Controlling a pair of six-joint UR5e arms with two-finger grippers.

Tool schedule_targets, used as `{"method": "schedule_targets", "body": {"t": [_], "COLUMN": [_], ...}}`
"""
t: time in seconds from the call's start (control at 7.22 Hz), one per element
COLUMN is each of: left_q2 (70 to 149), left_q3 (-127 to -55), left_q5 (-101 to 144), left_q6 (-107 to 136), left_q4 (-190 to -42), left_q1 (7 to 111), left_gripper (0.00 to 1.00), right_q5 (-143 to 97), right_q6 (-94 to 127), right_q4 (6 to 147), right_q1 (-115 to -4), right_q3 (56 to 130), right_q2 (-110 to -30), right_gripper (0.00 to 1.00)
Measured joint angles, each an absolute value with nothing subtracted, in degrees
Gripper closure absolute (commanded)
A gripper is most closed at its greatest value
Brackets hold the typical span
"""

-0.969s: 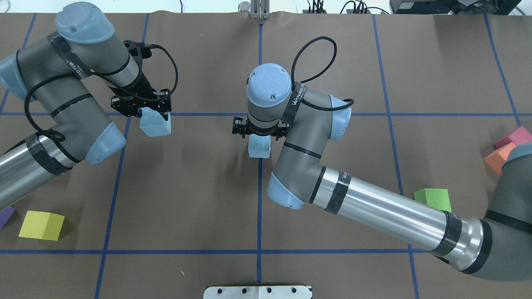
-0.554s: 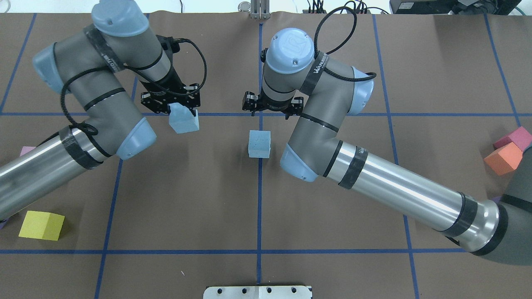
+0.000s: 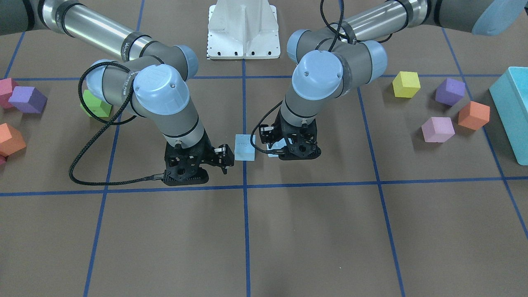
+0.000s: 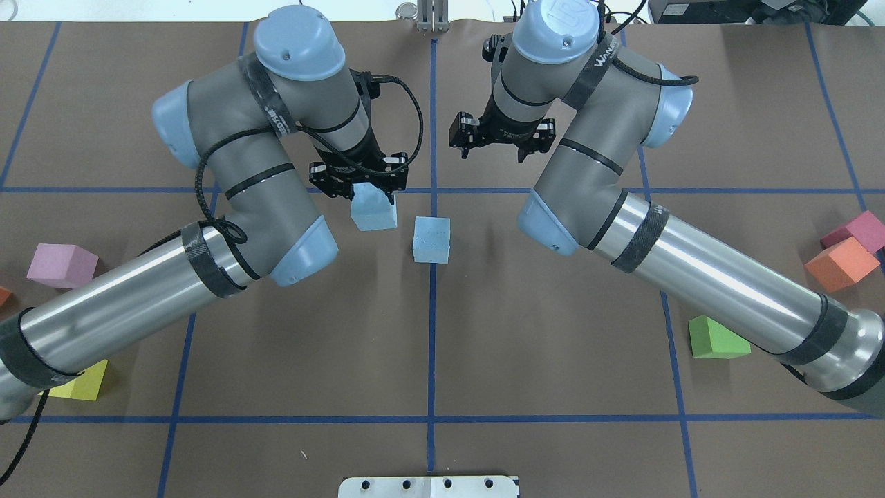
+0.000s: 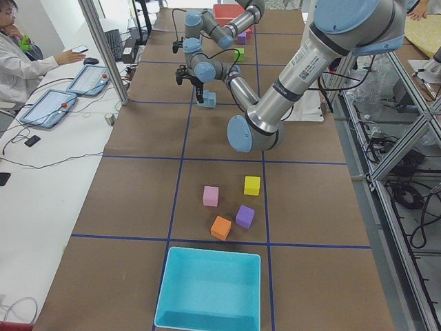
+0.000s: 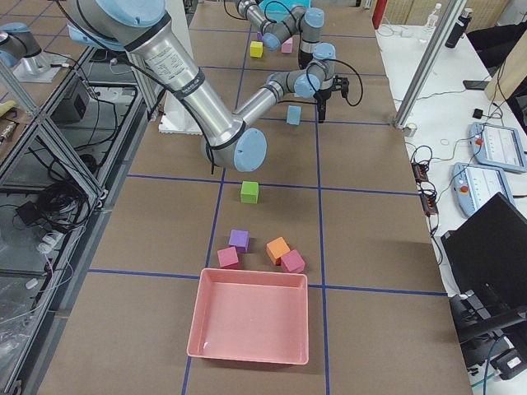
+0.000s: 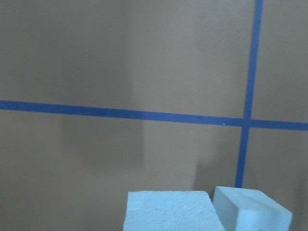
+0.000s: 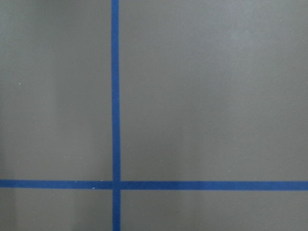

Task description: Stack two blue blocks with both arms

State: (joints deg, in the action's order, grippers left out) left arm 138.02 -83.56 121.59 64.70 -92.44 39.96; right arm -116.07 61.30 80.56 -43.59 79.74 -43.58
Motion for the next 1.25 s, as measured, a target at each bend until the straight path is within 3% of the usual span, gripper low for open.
{"method": "schedule_targets", "body": {"t": [1.25], "left_q2": [143.22], "left_q3": [-80.11], "left_q5": [118.22], "left_q6": [66.39], "left_q4": [-92.59], "left_q1": [34.48], "left_gripper": [0.42], "right_q5": [-115.72], "right_q6": [59.34], "right_q4": [73.87], "right_q1": [-44.38], "right_q3": [79.83], "right_q2": [-48.35], "right_gripper": [0.00]}}
